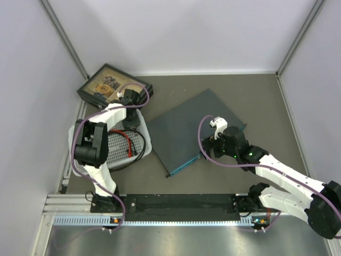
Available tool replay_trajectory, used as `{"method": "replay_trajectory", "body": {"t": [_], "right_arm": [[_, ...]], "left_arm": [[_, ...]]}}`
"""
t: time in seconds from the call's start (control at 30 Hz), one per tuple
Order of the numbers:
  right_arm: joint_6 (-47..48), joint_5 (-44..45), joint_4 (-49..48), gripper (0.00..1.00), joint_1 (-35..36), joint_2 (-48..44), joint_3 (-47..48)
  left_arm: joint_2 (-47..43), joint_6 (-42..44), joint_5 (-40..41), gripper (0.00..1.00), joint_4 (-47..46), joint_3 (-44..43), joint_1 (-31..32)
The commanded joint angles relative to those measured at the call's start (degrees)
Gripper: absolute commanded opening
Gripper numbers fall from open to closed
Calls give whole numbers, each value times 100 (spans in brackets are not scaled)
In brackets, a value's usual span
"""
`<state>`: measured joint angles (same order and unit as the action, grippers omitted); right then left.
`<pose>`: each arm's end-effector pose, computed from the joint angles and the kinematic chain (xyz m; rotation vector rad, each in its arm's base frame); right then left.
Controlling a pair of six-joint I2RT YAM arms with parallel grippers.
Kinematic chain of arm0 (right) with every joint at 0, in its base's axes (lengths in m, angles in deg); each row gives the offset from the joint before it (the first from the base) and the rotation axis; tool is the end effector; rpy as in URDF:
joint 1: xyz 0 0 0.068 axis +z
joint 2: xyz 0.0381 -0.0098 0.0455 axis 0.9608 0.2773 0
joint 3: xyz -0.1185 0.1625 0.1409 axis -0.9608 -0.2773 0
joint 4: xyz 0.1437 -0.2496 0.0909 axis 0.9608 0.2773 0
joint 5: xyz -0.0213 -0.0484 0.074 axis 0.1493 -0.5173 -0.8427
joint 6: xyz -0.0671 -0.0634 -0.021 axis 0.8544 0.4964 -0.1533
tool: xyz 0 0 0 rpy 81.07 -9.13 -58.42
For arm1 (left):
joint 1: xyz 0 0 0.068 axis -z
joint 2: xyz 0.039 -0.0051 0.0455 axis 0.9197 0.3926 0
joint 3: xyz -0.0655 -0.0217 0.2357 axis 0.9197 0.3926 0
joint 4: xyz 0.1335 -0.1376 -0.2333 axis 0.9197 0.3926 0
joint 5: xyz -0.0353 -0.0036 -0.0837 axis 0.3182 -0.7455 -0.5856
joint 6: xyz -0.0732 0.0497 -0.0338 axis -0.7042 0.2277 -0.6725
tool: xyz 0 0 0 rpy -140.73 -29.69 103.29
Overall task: Insert the plug into the switch port
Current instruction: Pick up the plug from the bin.
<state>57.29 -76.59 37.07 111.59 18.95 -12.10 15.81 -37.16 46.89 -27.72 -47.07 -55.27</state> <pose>0.2371 0.1891 0.1491 -0.5580 2.1702 0.5263 0.4099 -0.0647 0.0905 -0.4183 2.6538 0.1068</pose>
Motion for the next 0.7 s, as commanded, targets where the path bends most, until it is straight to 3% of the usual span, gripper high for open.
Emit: {"method": "replay_trajectory", "body": {"t": [0.0,0.23,0.67], "right_arm": [[61,-82,-299,88,-60,-11,37],[62,-117,-325,88,-60,6,20],[70,-126,-378,88,-60,-11,2]], "left_arm": [[263,121,-372,41,-369,134,42],[263,7,-539,42,-256,301,34],[-580,-160,-565,40,43,943,42]]}}
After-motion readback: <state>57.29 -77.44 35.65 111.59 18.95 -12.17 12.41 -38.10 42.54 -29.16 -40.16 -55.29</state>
